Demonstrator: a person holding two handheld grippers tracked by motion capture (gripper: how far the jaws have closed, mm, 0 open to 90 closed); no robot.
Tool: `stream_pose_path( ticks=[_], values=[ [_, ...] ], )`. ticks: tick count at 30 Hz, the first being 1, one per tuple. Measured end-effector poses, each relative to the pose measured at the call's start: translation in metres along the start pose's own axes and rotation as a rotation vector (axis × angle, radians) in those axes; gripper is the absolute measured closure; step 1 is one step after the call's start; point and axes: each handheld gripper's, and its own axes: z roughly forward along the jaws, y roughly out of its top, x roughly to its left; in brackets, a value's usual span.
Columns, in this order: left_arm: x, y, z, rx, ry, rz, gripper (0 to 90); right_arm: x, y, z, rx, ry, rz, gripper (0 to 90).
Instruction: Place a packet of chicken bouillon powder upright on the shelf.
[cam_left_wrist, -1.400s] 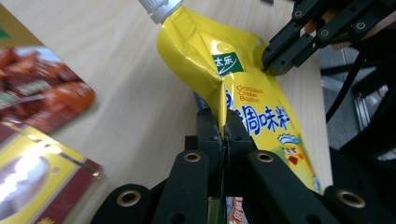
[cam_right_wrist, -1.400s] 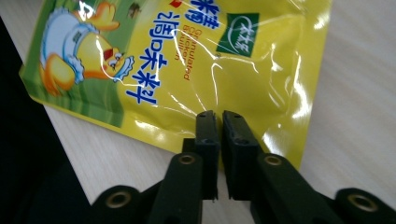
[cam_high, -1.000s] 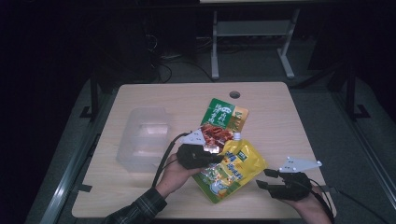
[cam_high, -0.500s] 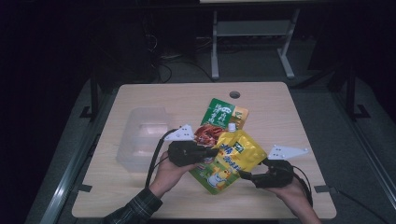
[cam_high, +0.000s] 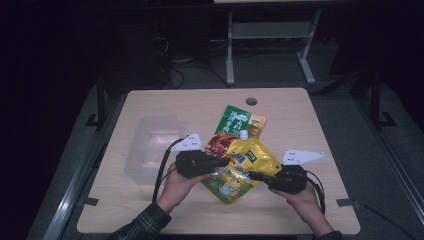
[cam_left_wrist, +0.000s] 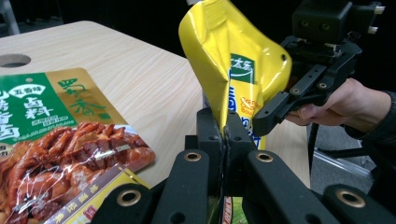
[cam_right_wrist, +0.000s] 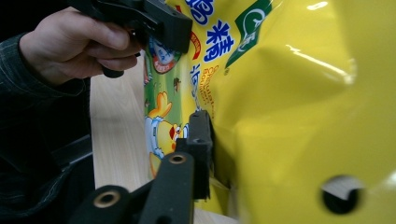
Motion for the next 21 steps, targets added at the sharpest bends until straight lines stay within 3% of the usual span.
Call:
stream_pose_path(
  ticks=[3,12,18,19,20,21],
  values=[
    [0.000,-0.002,-0.002,0.011,0.012,0.002,88.3,0.001,0.004,0.001,0.010,0.008,-0.024,84.3],
    [0.000,-0.010,-0.004,0.054,0.042,0.006,87.7,-0.003,0.013,0.001,0.023,0.044,-0.028,86.7],
    [-0.004,-0.008,-0.009,0.075,0.096,0.037,76.9,-0.004,0.019,0.001,0.016,0.058,-0.023,87.5],
    [-0.004,-0.008,-0.010,0.078,0.104,0.043,69.7,-0.003,0.022,0.001,0.017,0.062,-0.030,87.6],
    [-0.005,-0.007,-0.011,0.083,0.113,0.048,69.7,-0.003,0.022,0.001,0.017,0.062,-0.030,87.6],
    [-0.006,-0.008,-0.015,0.087,0.132,0.058,62.0,-0.002,0.025,0.001,0.017,0.063,-0.032,87.7]
  ],
)
